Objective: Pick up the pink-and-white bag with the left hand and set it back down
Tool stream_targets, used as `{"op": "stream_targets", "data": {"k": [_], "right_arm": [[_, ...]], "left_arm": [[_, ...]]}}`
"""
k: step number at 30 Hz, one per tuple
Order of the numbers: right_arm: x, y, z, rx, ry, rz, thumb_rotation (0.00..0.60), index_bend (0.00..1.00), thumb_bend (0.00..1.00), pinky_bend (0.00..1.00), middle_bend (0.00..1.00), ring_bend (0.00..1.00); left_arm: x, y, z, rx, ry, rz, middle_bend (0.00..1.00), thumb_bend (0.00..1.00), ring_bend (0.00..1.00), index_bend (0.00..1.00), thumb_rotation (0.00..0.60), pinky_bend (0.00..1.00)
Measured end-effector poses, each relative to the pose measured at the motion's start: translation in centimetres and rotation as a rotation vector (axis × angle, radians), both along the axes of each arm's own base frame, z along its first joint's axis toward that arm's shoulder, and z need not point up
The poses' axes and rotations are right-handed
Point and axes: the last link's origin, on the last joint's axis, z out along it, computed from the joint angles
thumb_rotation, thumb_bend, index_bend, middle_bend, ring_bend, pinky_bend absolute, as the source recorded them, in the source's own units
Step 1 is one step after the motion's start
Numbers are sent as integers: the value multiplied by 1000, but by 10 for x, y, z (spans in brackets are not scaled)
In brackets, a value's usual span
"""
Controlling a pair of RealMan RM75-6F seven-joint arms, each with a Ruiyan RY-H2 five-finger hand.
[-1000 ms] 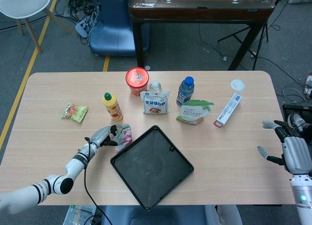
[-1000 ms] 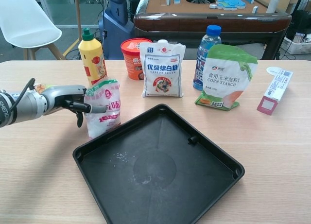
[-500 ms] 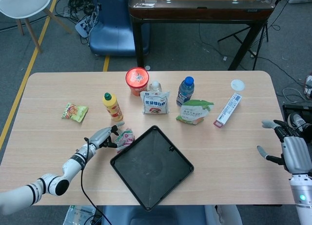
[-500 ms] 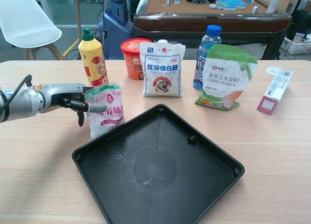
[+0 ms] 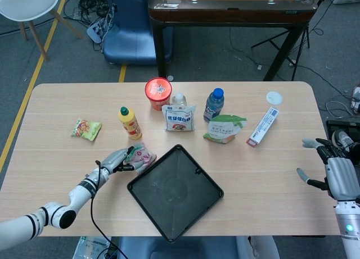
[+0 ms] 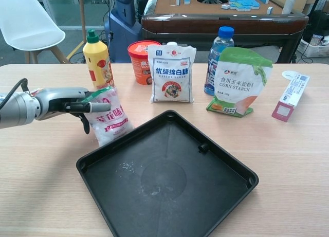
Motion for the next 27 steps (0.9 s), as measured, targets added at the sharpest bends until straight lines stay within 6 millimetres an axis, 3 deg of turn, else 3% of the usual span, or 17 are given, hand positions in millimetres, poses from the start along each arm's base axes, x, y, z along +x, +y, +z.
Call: {"op": "stream_targets", "data": {"k": [12, 27], "right_arm": [[1, -1, -1, 0, -1, 5, 600, 239, 234, 202, 321, 163], [2, -3, 0, 4, -1, 8, 600, 239, 234, 202, 321, 163]], "left_arm": [[12, -15, 6, -26, -6, -63, 144, 280, 152, 0, 221, 412], [8, -3, 26, 48, -37, -14, 144, 280, 151, 0, 221, 411]]}}
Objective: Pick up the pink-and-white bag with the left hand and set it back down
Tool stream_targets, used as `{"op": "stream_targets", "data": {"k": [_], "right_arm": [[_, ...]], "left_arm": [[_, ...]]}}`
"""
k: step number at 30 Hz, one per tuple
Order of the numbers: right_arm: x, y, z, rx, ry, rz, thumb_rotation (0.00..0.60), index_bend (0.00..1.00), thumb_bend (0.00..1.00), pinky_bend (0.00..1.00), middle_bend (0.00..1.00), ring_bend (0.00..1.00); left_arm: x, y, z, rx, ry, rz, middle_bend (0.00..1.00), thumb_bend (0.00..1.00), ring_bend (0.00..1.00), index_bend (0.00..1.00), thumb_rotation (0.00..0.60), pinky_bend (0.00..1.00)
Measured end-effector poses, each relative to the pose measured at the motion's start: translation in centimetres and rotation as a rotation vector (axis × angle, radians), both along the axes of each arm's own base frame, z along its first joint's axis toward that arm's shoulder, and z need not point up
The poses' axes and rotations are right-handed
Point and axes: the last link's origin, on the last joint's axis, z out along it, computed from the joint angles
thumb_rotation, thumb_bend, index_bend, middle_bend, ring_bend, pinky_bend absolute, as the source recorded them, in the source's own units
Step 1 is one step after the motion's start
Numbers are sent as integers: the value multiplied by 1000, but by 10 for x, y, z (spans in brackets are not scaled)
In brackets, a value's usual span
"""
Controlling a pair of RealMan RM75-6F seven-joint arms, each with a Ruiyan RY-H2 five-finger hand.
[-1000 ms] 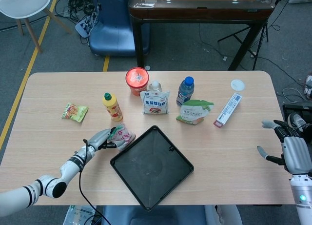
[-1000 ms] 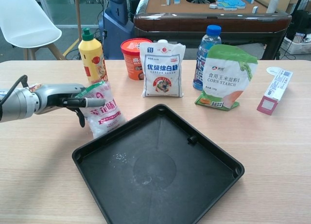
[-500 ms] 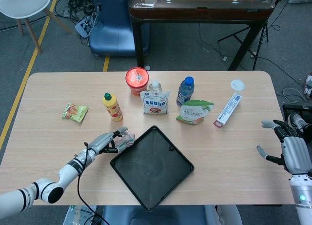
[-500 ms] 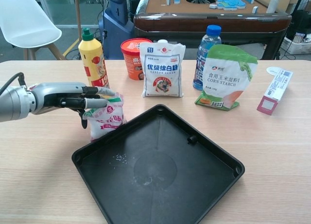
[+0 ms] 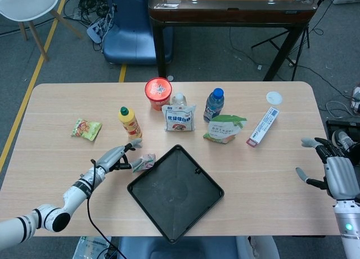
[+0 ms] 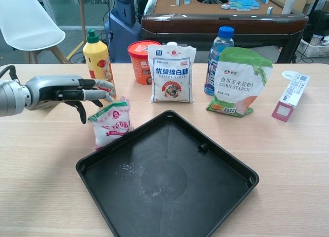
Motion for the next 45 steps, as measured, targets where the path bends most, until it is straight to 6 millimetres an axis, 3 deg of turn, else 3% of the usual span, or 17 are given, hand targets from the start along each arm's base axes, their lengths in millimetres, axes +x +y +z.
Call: {"op": "stream_targets", "data": {"k": [10, 12, 15, 17, 25, 34, 39, 45], "right_arm": [[-1, -1, 0, 5, 5, -3, 600, 239, 234, 202, 321, 163], [-1, -2, 1, 7, 7, -6, 600, 239, 234, 202, 321, 163], [-2, -2, 2, 12, 9, -12, 600, 239, 234, 202, 321, 163], [-4, -3, 2, 21, 9, -18, 600, 239, 234, 202, 321, 163], [-9, -8, 2, 65, 15, -37, 600, 240, 248, 202, 323, 163], [-8, -16, -5, 104, 31, -33, 600, 239, 250, 202, 324, 163], [-4, -16, -13, 142, 37, -9, 600, 240, 249, 202, 324, 163], [0, -14, -20, 166, 36, 18, 600, 239, 249, 202, 324, 163]], "left_arm": [[-5, -4, 39, 73, -54, 26, 147, 280, 151, 0, 238, 409], [-9, -5, 48, 101, -64, 35, 150, 280, 151, 0, 315, 409], [-19, -8, 67, 159, -66, 57, 159, 281, 159, 11, 544, 410], [-28, -11, 80, 203, -53, 77, 173, 281, 171, 48, 600, 412], [-66, -37, 120, 383, 96, 122, 214, 280, 180, 155, 600, 413], [-96, -87, 146, 618, 351, 98, 220, 280, 180, 162, 600, 413], [-105, -124, 146, 702, 425, 81, 220, 281, 180, 162, 600, 385], [-110, -161, 132, 701, 476, 65, 220, 281, 180, 162, 600, 364]]}}
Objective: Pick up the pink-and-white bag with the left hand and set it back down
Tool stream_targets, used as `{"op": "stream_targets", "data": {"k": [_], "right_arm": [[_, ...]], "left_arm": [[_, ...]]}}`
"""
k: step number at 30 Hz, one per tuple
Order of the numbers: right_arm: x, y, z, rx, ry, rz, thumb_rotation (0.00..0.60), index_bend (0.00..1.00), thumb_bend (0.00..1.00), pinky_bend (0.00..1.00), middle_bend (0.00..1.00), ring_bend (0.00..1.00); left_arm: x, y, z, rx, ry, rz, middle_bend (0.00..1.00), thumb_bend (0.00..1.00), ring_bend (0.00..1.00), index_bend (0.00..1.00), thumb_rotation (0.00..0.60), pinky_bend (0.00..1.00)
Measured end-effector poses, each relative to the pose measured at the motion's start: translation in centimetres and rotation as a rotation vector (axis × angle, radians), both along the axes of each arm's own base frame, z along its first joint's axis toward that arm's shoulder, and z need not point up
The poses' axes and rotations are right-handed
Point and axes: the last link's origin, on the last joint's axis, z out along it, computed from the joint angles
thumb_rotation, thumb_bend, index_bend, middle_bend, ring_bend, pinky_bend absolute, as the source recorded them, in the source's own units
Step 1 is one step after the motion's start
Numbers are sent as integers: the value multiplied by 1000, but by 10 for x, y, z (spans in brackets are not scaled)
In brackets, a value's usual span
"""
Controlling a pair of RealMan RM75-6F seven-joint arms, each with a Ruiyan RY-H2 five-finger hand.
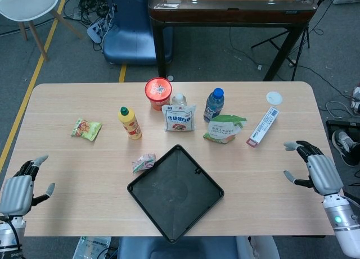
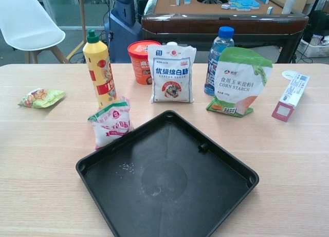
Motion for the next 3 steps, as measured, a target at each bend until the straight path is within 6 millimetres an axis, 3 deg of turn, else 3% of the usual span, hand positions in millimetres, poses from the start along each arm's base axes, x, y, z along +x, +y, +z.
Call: {"op": "stream_targets", "data": {"k": [3], "right_arm": [[2, 1, -1, 0, 0, 12, 600, 240, 249, 202, 324, 163]], "left_arm": [[0, -7, -3, -3, 2, 5, 220, 280, 180, 162, 600, 361]]}}
